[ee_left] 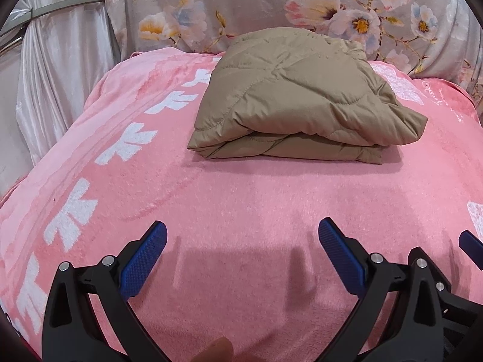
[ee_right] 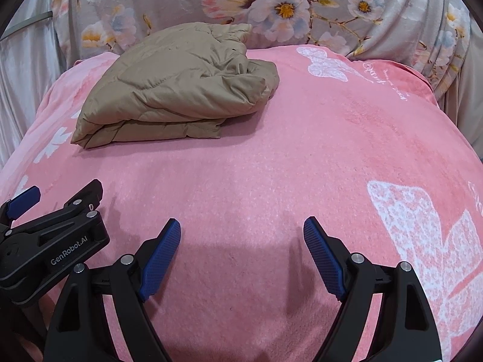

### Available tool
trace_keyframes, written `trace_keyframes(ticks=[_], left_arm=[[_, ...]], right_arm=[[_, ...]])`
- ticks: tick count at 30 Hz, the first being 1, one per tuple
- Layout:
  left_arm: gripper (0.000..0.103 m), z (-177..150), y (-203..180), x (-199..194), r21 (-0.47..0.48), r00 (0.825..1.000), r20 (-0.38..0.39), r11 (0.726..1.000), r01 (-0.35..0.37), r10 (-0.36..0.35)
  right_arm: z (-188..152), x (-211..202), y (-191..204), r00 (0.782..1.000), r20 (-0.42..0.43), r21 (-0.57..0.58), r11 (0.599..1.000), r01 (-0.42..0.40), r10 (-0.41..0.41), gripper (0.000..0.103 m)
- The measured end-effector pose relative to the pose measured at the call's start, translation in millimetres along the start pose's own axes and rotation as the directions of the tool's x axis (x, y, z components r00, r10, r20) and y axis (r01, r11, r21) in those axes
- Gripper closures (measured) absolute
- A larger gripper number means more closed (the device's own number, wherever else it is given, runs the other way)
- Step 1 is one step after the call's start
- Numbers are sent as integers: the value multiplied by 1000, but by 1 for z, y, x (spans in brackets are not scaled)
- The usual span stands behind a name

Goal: Fold large clothes

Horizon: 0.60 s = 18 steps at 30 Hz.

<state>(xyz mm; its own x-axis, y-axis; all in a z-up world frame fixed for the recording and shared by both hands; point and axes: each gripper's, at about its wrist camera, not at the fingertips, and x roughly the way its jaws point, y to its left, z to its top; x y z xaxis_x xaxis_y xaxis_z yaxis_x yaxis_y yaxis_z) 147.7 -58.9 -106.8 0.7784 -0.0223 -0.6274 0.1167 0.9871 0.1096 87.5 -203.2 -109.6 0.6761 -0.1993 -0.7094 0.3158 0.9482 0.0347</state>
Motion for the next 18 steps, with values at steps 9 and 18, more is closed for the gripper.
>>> trace_keyframes(ticks=[9, 18], left_arm=[[5, 0, 0, -1, -1, 1000, 6, 1000, -1, 1], [5, 1, 1, -1, 1, 1000, 6, 1000, -1, 1]], right_arm=[[-1, -3, 1, 1000, 11, -3, 1000, 11, -11, 22], [0, -3, 1, 1000, 14, -7, 1000, 14, -14, 22]])
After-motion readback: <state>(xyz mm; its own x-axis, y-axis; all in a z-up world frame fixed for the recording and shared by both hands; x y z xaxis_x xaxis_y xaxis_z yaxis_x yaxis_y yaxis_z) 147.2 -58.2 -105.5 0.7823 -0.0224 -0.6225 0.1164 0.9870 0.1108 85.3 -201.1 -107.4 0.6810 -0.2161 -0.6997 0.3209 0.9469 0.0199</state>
